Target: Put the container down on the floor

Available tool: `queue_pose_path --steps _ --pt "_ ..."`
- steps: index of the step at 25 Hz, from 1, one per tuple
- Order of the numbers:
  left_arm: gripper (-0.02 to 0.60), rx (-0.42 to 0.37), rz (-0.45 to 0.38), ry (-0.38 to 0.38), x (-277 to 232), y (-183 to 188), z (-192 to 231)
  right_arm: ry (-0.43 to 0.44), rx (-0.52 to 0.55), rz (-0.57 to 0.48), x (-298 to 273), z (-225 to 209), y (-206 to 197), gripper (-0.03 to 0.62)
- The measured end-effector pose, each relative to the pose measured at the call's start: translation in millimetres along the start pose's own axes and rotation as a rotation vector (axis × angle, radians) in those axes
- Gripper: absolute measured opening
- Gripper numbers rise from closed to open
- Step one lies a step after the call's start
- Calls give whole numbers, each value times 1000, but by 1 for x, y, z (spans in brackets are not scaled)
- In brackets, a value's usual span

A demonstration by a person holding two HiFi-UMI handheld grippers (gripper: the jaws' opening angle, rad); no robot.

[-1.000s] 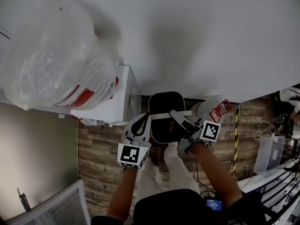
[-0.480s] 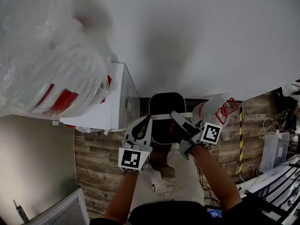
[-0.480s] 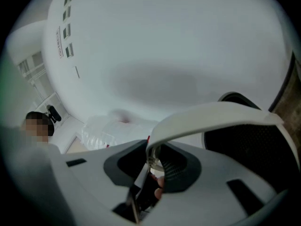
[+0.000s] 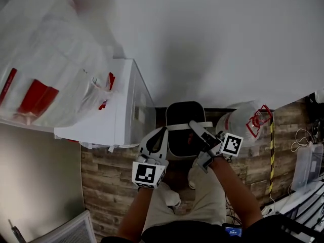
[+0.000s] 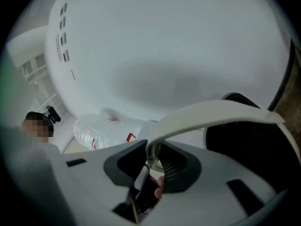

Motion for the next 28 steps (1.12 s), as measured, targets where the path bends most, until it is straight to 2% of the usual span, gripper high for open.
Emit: queue_pose_path --steps 3,7,10,15,18,21,28 --pt "18 -20 -14 -11 -8 -21 -1 8 -1 7 -1 -26 -2 92" --pt "18 -7 -49 25 -17 -41 -1 24 8 26 -1 -61 -3 92" --pt "18 -20 -57 23 -23 -65 -7 20 2 31 2 -89 -4 92" --pt "18 -27 -52 25 -36 -105 -4 13 -5 35 1 -129 -5 92" --pt "18 -3 -22 42 -45 -134 9 5 -11 33 -6 -154 2 92" --pt "18 -18 -11 46 -50 -165 14 -6 -7 33 -5 -178 6 92" --pt "18 -23 -41 50 -62 -200 17 -15 4 23 -5 -213 10 92"
Point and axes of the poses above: the fingertips, and each gripper's own axes: x backward along the fingers, z to its left, y out of its top, the point moved 5 cm from there along x, backward along the fingers, and after that the axes turned 12 degrees about -x, right-handed, at the moved point
